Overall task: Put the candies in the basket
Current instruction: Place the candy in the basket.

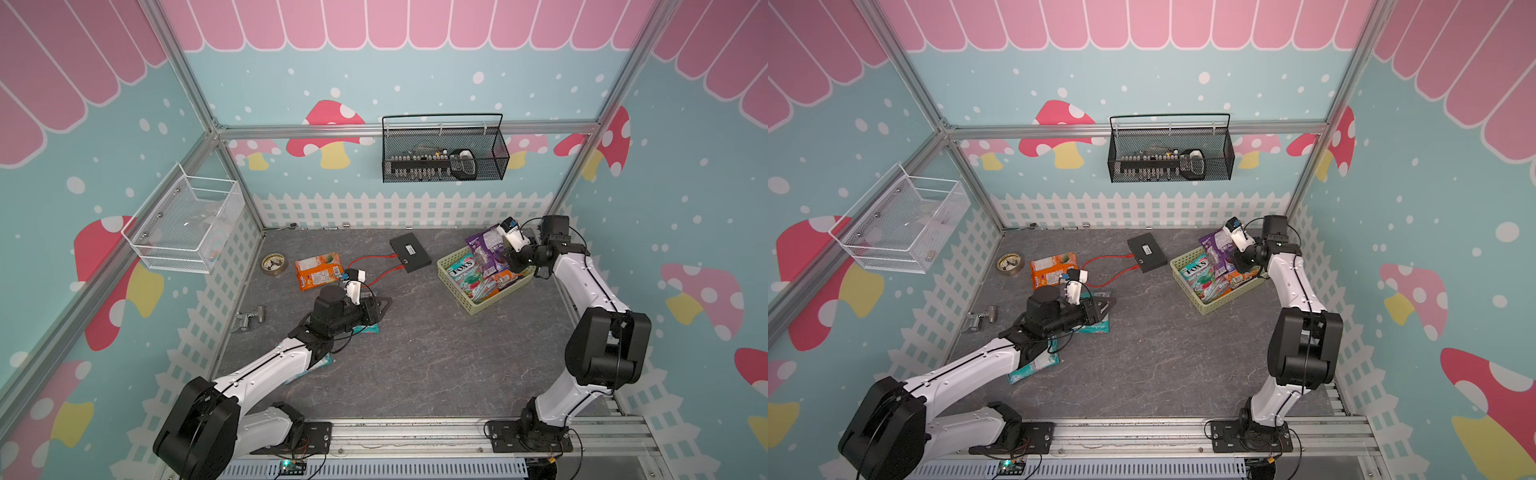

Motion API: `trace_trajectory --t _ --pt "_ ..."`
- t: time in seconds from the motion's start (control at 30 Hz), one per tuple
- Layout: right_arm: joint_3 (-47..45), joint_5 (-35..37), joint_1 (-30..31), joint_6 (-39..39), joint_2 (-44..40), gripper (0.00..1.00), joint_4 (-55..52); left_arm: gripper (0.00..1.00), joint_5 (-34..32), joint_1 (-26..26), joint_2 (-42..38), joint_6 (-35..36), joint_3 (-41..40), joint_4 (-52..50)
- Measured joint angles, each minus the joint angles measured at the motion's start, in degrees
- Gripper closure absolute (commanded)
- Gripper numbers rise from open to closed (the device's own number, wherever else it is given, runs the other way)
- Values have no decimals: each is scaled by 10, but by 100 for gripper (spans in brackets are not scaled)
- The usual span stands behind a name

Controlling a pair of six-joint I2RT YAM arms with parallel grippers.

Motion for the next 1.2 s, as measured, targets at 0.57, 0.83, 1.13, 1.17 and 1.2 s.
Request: trace_trajectory --t 0.57,0.83,1.13,1.17,1.2 --pt "-65 -16 -29 -1 17 100 85 50 -9 -12 16 4 4 -1" --pt "-46 31 -39 -46 78 93 109 51 -15 -13 24 12 30 -17" --pt "29 126 -38 -89 161 85 115 50 -16 -13 51 15 56 -25" --pt "32 130 -38 -90 165 81 117 50 -16 -13 51 15 56 -26" --pt "35 136 -38 -93 169 78 119 50 -17 -14 51 15 56 -26"
